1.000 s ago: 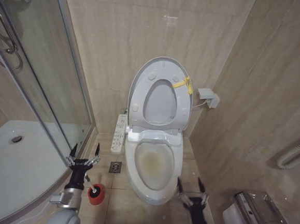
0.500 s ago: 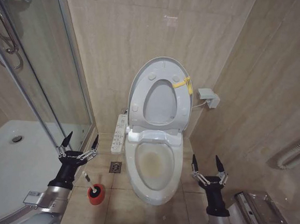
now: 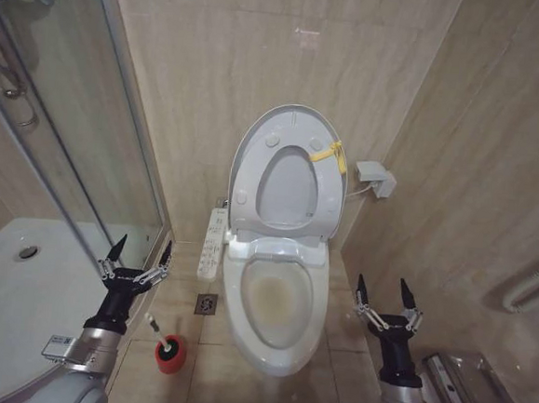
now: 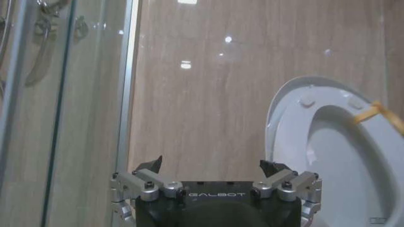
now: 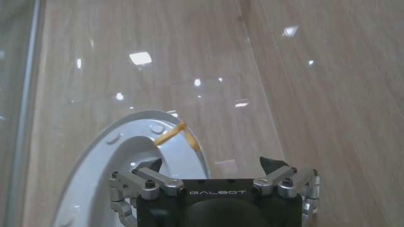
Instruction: Open the toilet lid, clean the toilet bowl with a toilet brush, close the toilet lid, and flush.
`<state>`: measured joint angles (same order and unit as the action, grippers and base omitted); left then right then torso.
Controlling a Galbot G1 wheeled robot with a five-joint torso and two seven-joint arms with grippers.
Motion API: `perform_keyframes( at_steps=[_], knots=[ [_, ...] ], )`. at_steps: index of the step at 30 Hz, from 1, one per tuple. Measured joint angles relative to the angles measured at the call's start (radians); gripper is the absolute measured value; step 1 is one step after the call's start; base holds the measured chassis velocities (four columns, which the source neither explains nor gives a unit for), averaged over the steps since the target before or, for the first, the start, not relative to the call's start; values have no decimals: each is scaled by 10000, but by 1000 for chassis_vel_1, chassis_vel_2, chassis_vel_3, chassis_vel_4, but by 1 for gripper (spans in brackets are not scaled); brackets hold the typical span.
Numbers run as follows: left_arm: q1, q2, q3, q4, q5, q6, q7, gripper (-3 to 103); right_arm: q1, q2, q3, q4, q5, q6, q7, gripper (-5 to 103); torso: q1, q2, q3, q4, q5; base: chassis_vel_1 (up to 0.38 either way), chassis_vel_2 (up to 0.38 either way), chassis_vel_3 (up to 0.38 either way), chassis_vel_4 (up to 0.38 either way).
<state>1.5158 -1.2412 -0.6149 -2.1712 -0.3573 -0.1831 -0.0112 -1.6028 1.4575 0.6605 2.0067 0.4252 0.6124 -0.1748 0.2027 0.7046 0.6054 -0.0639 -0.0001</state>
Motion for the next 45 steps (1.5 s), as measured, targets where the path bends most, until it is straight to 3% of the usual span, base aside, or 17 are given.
perform_keyframes(
  at_steps=[16,27,32,35,38,45],
  knots=[
    [-770,-104,113,743,6,-9,24,100,575,-273,145,-743,232,46,99,100,16,-6,7,3,-1,-243,155,239,-160],
    [-1119,-155,35,1150,4,-58,32,100,883,-574,223,-813,-186,-96,1143,100,-5,2,-2,-3,2,29,-16,-30,21],
    [-1194,-174,-136,1316,-5,-174,18,100,1229,-1299,232,-796,-200,-406,1676,100,1,1,0,-3,2,0,0,0,0],
    [-1022,-238,-265,1212,-8,-252,18,100,2013,-2285,147,-1267,113,-640,1934,100,4,0,1,-1,2,0,0,0,0],
    [-856,-281,-360,1086,-7,-296,19,100,2694,-2756,1,-1870,405,-674,1960,100,3,0,1,-1,3,0,0,0,0],
    [-308,-354,-849,800,22,-358,26,100,4449,-3269,-470,-3308,1152,-687,1811,100,3,-1,1,1,4,0,0,0,0]
  ],
)
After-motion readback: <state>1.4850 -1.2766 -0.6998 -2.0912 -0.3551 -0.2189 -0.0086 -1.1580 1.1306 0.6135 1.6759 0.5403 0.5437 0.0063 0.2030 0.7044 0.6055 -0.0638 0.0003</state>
